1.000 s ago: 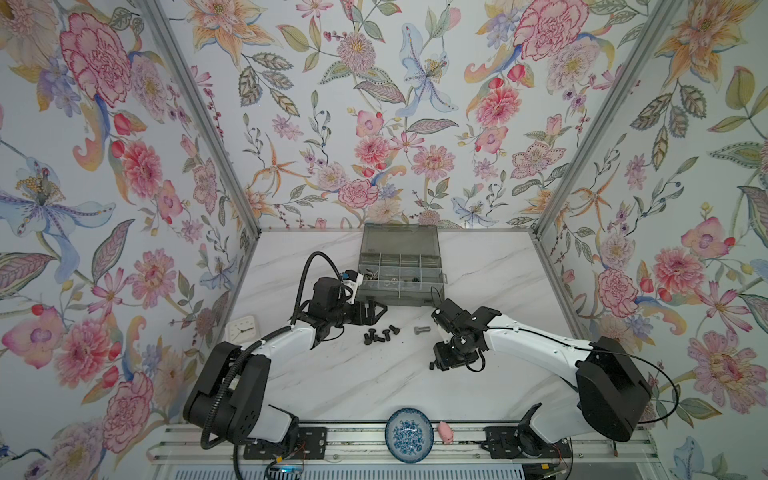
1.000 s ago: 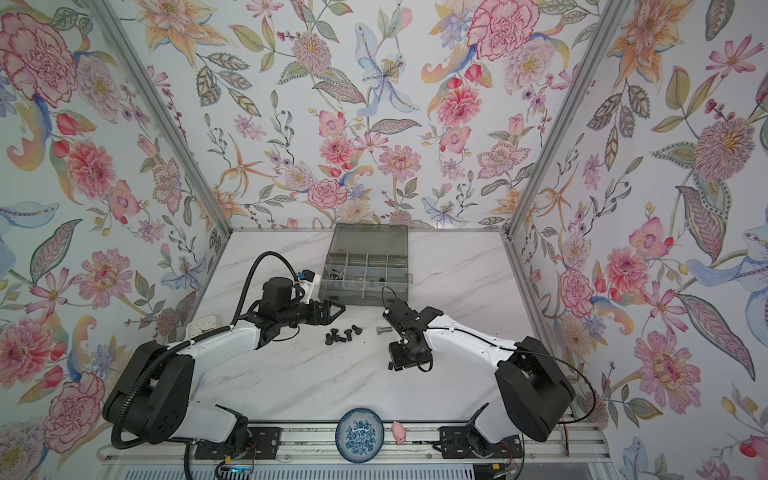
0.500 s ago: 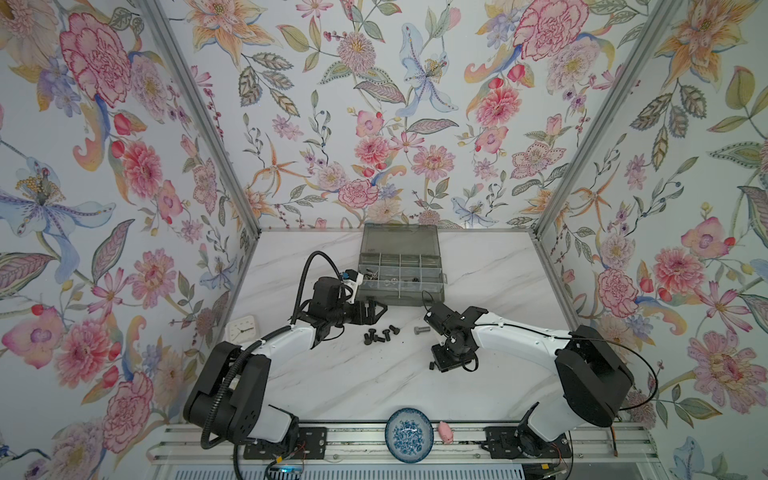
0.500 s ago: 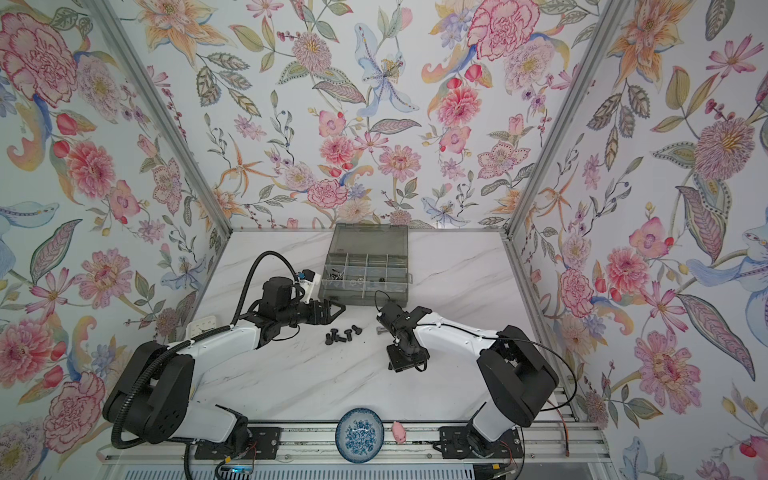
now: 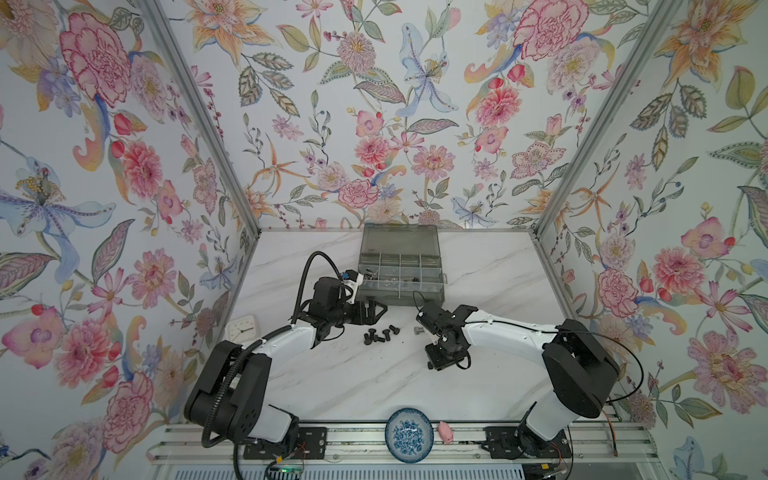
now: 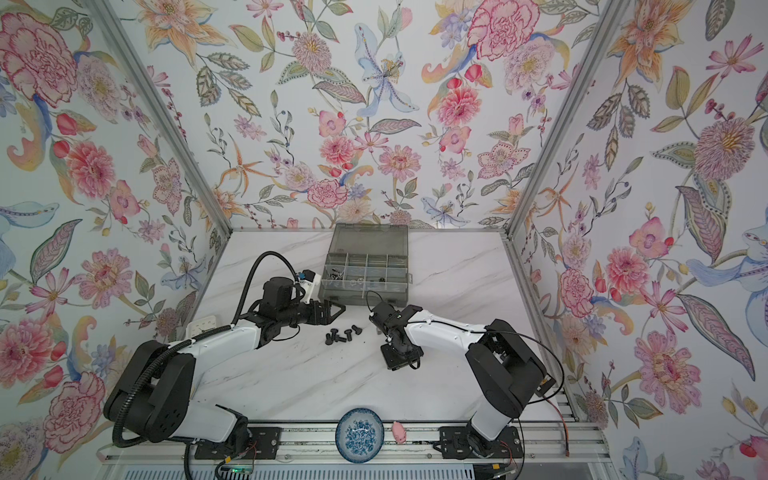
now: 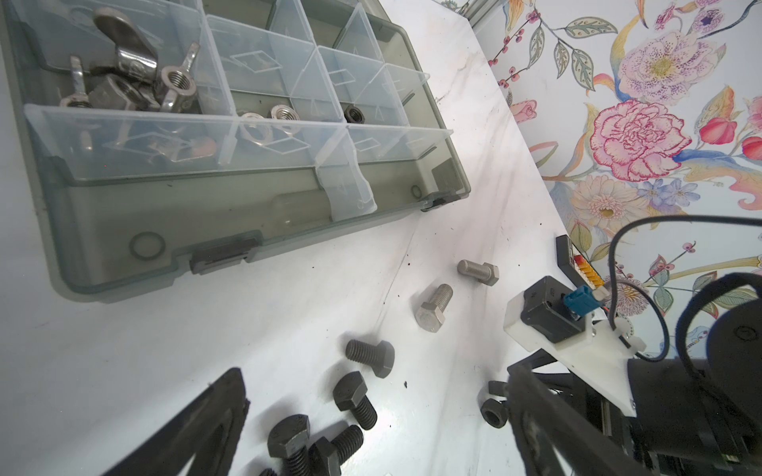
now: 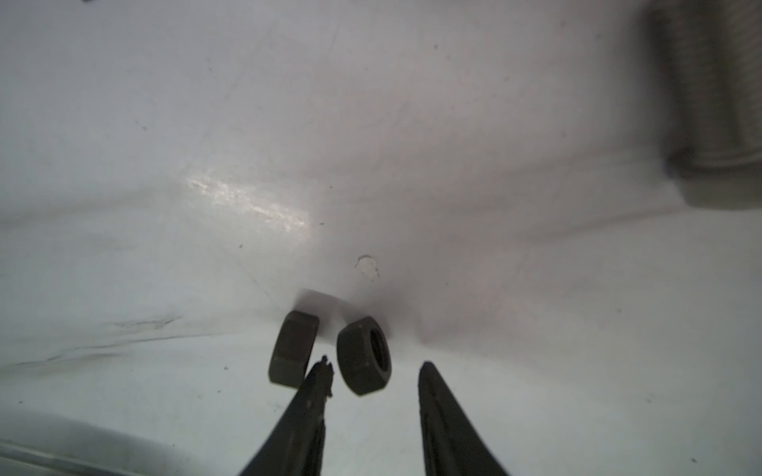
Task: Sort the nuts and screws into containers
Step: 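Lower the right gripper and close it on a black hex nut, then lift the black hex nut with the right gripper and carry it over the box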
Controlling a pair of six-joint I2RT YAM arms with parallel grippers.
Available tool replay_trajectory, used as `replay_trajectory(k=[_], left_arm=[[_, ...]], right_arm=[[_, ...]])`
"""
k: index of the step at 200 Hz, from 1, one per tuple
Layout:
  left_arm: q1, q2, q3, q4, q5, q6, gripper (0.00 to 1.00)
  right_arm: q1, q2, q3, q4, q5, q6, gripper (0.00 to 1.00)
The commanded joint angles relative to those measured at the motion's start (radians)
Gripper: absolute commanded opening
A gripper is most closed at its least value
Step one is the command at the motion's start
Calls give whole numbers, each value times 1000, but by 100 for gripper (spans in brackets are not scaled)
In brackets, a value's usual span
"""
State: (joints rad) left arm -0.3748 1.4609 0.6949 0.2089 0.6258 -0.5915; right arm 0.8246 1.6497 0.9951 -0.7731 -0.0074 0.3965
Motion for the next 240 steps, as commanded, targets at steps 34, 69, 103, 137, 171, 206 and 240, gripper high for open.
replay_trajectory(k=[34, 69, 103, 137, 171, 206, 240], left_arm=[[12, 2, 7, -4, 20, 6, 99], [12, -2, 2, -2, 20, 6, 99], [13, -2, -1, 2, 18, 4, 99], [13, -3, -5, 4, 20, 3, 99], [12, -5, -8, 9, 19, 3, 99], [11, -4, -13, 16, 18, 1, 99], [11, -1, -14, 25, 20, -2, 99]], right_arm=[[9, 36, 27, 1, 18, -20, 34], [9, 44, 27, 19, 15, -21, 32], [11, 47, 24, 21, 14, -21, 29], [10, 47, 19, 28, 15, -21, 25], [11, 46, 20, 29, 13, -23, 7], [6, 4, 29, 29, 15, -31, 0], [-38, -75, 71, 74, -26, -69, 0]])
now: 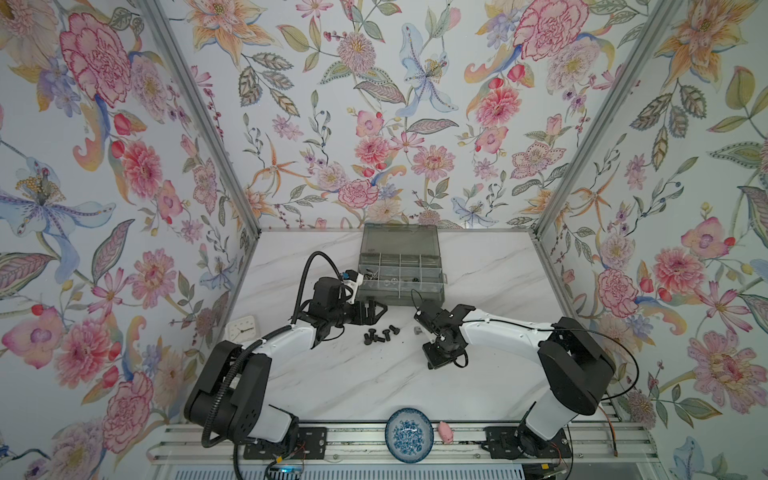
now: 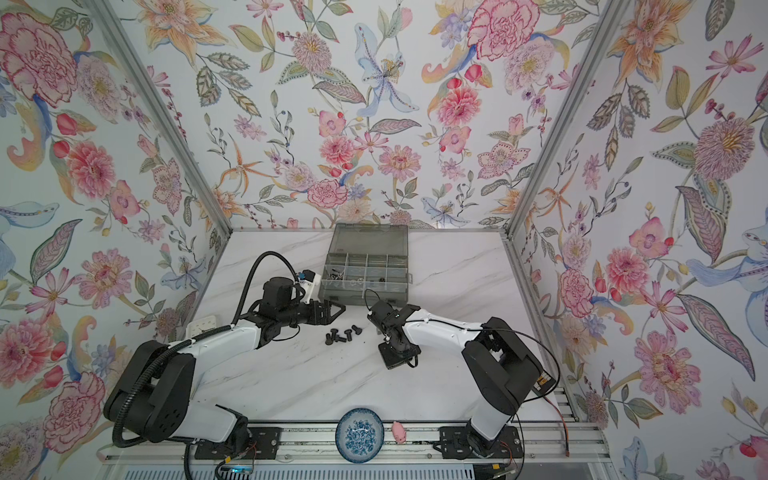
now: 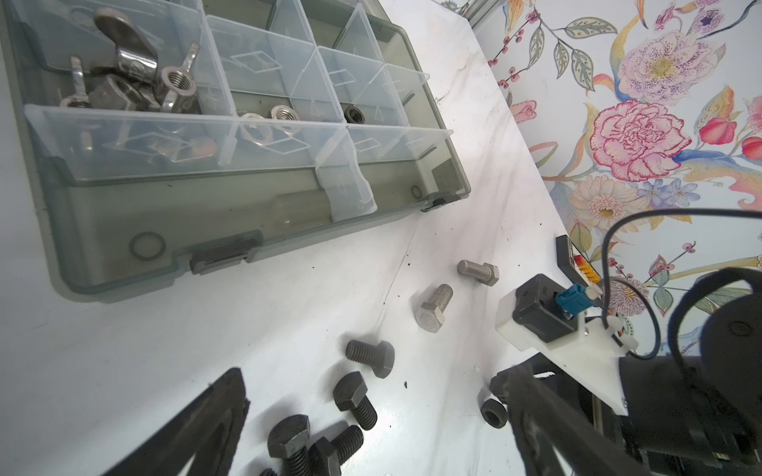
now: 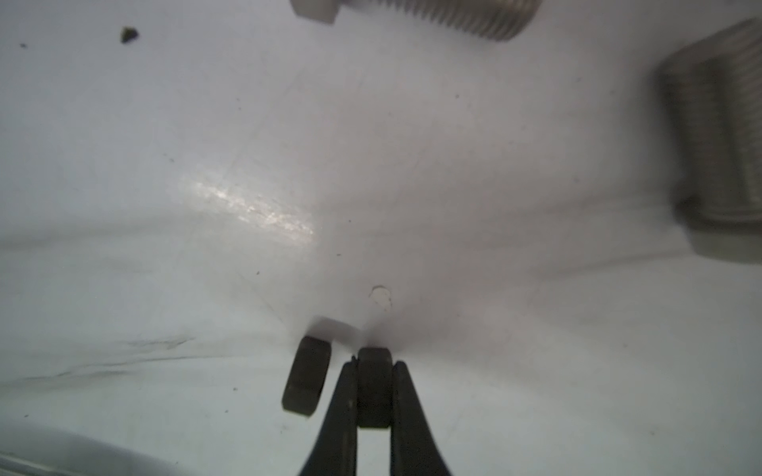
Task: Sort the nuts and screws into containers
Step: 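Lift the black hex nut with the right gripper and carry it over the box, then open the right gripper to drop the nut beside the other black nut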
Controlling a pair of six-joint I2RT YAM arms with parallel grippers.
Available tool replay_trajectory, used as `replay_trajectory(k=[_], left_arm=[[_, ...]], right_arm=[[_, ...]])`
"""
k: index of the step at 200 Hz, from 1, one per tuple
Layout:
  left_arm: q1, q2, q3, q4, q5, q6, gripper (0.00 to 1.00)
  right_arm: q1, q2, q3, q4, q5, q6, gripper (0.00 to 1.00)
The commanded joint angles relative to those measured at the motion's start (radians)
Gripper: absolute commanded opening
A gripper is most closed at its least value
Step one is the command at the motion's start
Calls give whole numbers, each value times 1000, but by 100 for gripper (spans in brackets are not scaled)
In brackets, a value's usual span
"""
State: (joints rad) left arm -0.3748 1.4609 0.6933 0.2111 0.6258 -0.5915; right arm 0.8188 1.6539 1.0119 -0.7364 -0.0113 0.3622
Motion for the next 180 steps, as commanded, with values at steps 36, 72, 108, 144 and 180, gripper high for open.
replay_trajectory(k=[36, 72, 108, 144, 180], left_arm=[[12, 1, -18, 31, 20, -6, 99], [12, 1, -15, 33, 20, -8, 99], [12, -4, -15, 43, 17, -6, 99], [13, -3, -28, 78, 20, -28, 99], [12, -11, -36, 88, 19, -36, 99]], right_arm=[[-110, -104, 171, 136, -58, -118, 0], [-209, -13, 329, 249, -62, -185, 0], [-257, 112, 439, 398, -15, -253, 0], [-283, 226, 495, 535, -25, -266, 0], [-291, 340, 571, 548, -40, -257, 0]])
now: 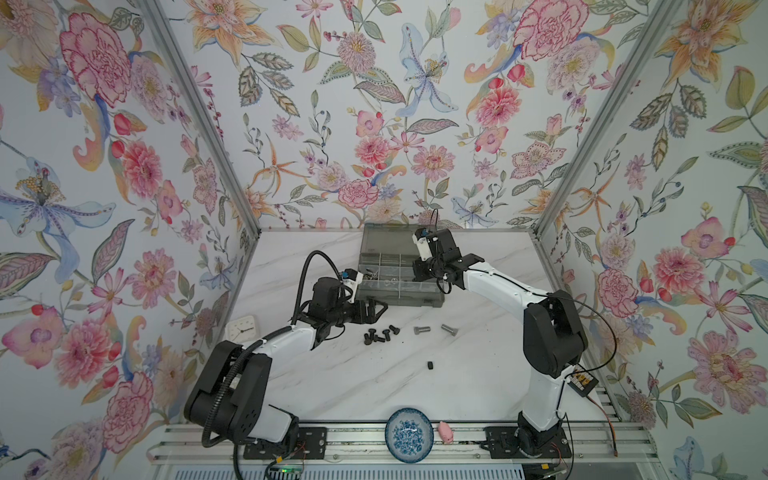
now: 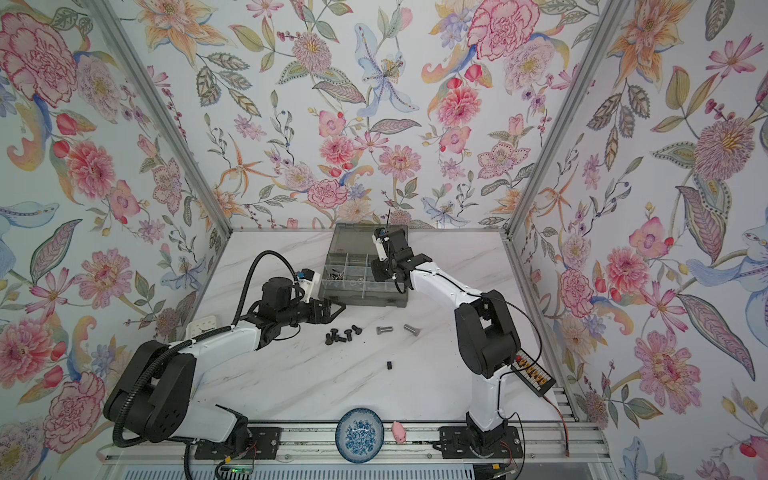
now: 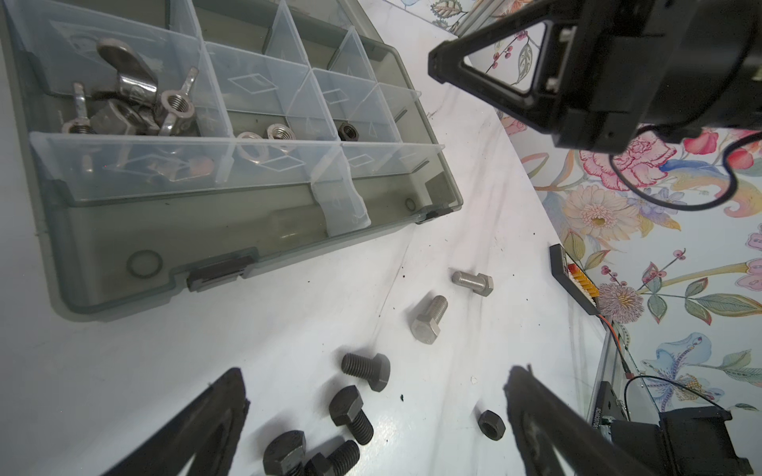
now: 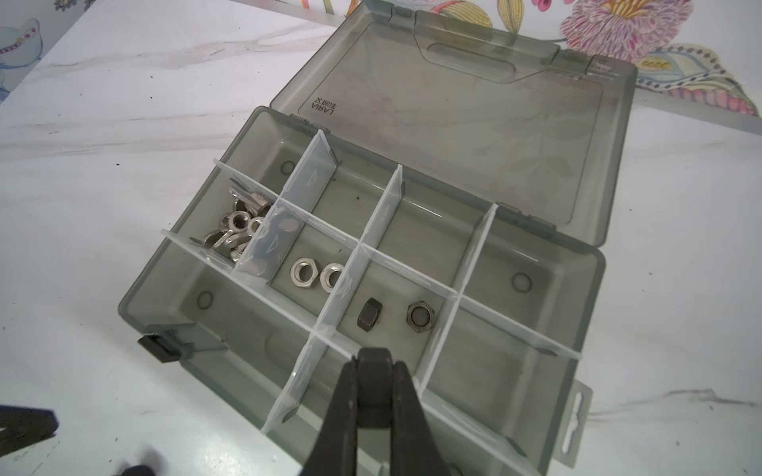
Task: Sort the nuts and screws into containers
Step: 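Open the right gripper to drop the nut beside the other black nut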
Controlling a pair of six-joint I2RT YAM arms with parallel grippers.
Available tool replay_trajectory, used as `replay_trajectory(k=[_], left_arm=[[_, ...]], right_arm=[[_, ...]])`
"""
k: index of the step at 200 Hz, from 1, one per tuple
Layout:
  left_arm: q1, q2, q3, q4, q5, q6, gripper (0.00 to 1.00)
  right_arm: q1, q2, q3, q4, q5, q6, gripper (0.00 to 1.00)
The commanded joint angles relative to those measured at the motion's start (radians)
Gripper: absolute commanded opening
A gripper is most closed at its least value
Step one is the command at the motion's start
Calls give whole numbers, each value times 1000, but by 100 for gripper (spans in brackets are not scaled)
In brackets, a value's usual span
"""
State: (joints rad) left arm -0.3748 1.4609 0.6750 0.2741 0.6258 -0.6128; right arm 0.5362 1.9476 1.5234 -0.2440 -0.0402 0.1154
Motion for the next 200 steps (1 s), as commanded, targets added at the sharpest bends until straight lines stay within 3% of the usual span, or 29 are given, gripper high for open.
replay_trajectory(k=[1, 64, 200], left_arm=[[12, -11, -18, 25, 19, -14, 99], [13, -12, -24, 25, 17, -10, 99], [13, -10, -37, 37, 17, -14, 99]], right_arm=[[-8, 47, 60, 55, -12, -10, 0], [-16, 150, 71, 54, -27, 31, 0], [-19, 193, 69, 19, -9, 50, 3]])
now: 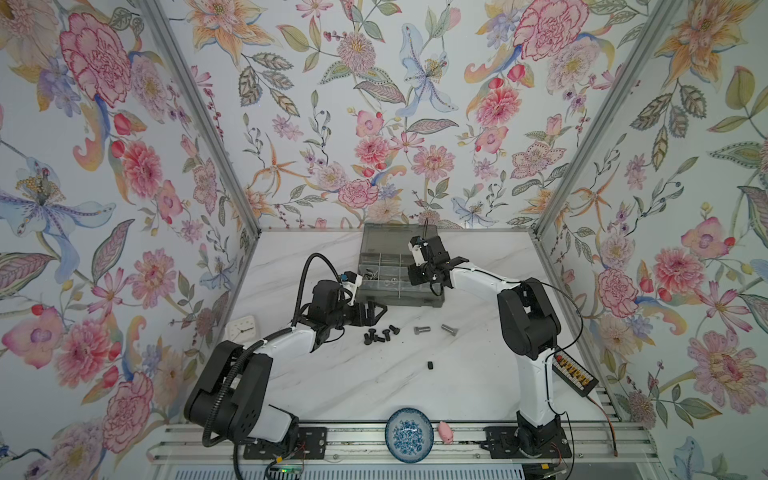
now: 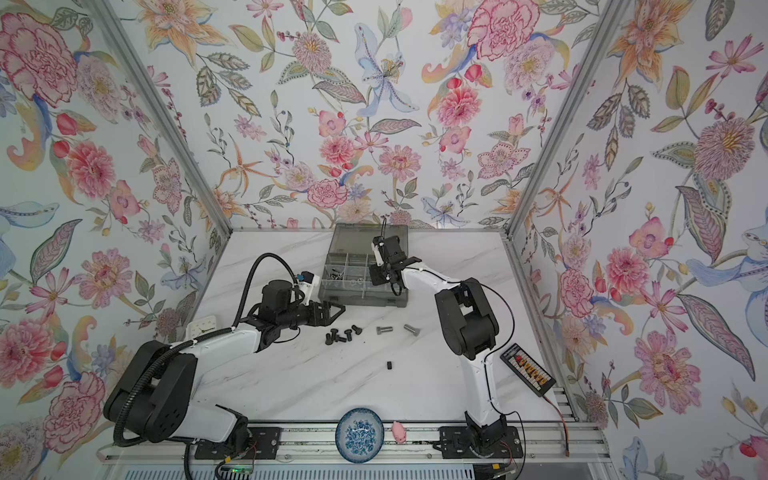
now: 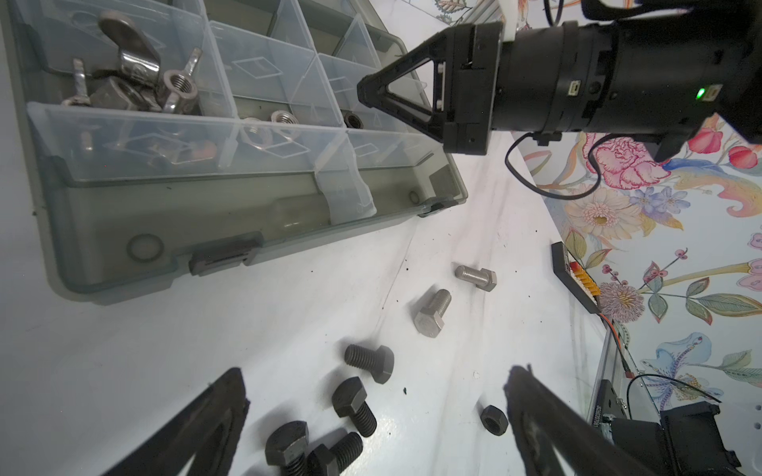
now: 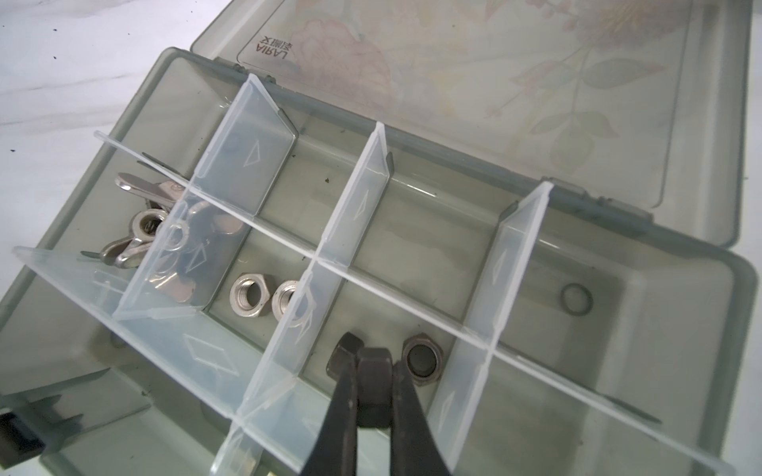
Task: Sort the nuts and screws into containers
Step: 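Open the right gripper to drop the nut beside the other black nut, then move the right gripper back over the last black hex nut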
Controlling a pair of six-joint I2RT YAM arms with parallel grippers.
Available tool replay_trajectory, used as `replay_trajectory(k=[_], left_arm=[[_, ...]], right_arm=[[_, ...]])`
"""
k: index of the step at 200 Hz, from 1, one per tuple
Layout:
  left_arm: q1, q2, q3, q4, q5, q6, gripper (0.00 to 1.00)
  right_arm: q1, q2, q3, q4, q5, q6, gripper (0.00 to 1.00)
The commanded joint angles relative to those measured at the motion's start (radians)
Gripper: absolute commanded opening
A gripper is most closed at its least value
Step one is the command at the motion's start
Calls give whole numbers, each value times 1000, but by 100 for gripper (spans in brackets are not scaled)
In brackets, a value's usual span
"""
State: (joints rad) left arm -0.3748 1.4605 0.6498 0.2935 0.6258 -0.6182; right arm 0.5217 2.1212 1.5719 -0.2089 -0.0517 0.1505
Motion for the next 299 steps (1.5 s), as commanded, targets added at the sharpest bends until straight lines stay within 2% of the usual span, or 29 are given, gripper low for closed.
replay_trajectory(k=[1, 20, 54, 77, 122, 147, 183, 240, 299], left_arm=[[12, -9, -12, 18, 17, -8, 99], [13, -11, -15, 20, 17, -9, 99], [13, -11, -17, 22, 17, -10, 99], [13, -11, -17, 24, 18, -10, 99], [12, -14, -15, 24, 18, -11, 99], [12, -12, -12, 24, 20, -11, 99], [12, -20, 7, -11, 7, 0, 99], [13, -40, 35, -70, -14, 25, 99], [14, -32, 38, -73, -10, 21, 99]], right_arm=[[-5, 20, 20, -16, 3, 15, 3], [-5, 26, 22, -22, 3, 18, 8], [-3, 28, 23, -28, 12, 21, 29], [-4, 20, 25, -29, 15, 21, 34], [-4, -50, 15, -29, 5, 13, 39], [-4, -136, -17, -31, -10, 12, 42], [-6, -273, -106, -78, -63, 47, 50], [5, -484, -302, -279, -143, 150, 59], [119, -594, -475, -487, -88, 254, 64]])
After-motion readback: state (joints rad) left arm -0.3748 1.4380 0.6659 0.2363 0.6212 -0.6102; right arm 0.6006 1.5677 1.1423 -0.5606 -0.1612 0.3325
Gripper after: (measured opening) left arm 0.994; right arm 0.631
